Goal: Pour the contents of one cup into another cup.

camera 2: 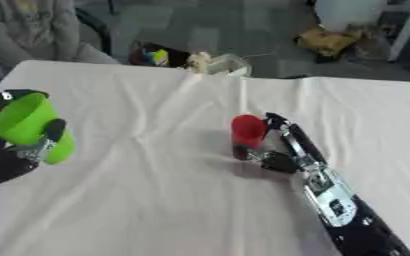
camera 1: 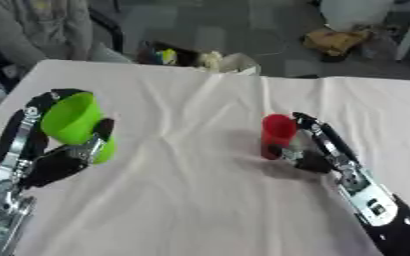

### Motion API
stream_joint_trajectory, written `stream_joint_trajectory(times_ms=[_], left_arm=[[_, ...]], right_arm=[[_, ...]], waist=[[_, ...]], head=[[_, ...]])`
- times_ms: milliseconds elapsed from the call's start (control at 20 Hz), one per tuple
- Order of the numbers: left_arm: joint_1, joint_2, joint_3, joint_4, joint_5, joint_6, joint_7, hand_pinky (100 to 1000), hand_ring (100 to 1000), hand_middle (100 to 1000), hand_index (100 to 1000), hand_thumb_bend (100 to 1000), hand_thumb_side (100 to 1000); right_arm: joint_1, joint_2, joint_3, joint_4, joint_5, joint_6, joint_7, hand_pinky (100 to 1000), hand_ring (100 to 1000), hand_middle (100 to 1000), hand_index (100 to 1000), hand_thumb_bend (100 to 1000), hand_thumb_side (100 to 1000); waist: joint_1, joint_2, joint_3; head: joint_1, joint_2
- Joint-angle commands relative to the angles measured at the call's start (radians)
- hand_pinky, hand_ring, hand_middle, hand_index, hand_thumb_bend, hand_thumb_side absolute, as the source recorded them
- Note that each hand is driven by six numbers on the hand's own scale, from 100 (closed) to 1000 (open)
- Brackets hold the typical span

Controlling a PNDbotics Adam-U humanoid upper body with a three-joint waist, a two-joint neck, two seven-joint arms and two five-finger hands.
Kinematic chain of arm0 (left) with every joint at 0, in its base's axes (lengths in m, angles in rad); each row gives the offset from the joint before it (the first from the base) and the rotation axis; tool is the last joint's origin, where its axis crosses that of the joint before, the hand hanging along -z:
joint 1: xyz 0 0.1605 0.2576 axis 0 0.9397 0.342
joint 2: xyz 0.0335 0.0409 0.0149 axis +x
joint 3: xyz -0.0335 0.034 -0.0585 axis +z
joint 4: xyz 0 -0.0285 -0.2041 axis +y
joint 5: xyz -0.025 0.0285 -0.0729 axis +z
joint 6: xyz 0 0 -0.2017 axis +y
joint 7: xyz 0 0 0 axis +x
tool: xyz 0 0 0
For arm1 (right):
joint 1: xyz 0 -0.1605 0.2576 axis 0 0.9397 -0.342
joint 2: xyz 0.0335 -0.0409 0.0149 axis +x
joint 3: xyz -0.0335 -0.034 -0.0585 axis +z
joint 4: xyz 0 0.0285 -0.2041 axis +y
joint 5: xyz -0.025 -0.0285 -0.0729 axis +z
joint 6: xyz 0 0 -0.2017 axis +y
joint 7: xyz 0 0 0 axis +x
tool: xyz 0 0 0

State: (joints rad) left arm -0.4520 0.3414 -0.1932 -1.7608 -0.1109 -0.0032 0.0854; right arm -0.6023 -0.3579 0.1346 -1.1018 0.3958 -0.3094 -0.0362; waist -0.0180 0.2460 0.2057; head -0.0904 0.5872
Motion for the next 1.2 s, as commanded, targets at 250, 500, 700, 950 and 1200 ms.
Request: stream_joint_trajectory(times_ms=[250,500,700,950,1200], left_arm=[[-0.016,0.004,-0.002,-0.014,-0.004,-0.001,-0.005,344,320,405,707,156,277],[-0.016,0.003,-0.003,-0.015,-0.005,-0.001,-0.005,345,320,405,707,151,277],[-0.016,0.001,-0.004,-0.015,-0.005,-0.001,-0.005,346,320,405,707,143,278],[-0.015,0.001,-0.004,-0.017,-0.007,-0.001,-0.005,347,320,405,707,134,280],[-0.015,0.0,-0.004,-0.019,-0.006,0.0,-0.005,348,319,405,707,123,283]], right_arm=[[-0.036,0.007,0.009,0.007,0.02,-0.013,0.011,901,984,496,730,652,681],[-0.047,0.019,0.013,0.02,0.027,-0.015,0.013,899,979,484,727,662,666],[-0.053,0.027,0.016,0.03,0.038,-0.013,0.016,893,969,468,715,637,632],[-0.056,0.036,0.019,0.045,0.051,-0.014,0.017,879,945,433,691,592,600],[-0.059,0.045,0.02,0.06,0.062,-0.019,0.021,859,904,378,667,507,560]], waist=[[0.007,-0.013,0.007],[0.009,-0.012,0.011],[0.01,-0.011,0.012],[0.011,-0.009,0.014],[0.011,-0.008,0.014]], head=[[-0.004,0.001],[-0.004,0.001],[-0.005,0.003],[-0.005,0.004],[-0.005,0.004]])
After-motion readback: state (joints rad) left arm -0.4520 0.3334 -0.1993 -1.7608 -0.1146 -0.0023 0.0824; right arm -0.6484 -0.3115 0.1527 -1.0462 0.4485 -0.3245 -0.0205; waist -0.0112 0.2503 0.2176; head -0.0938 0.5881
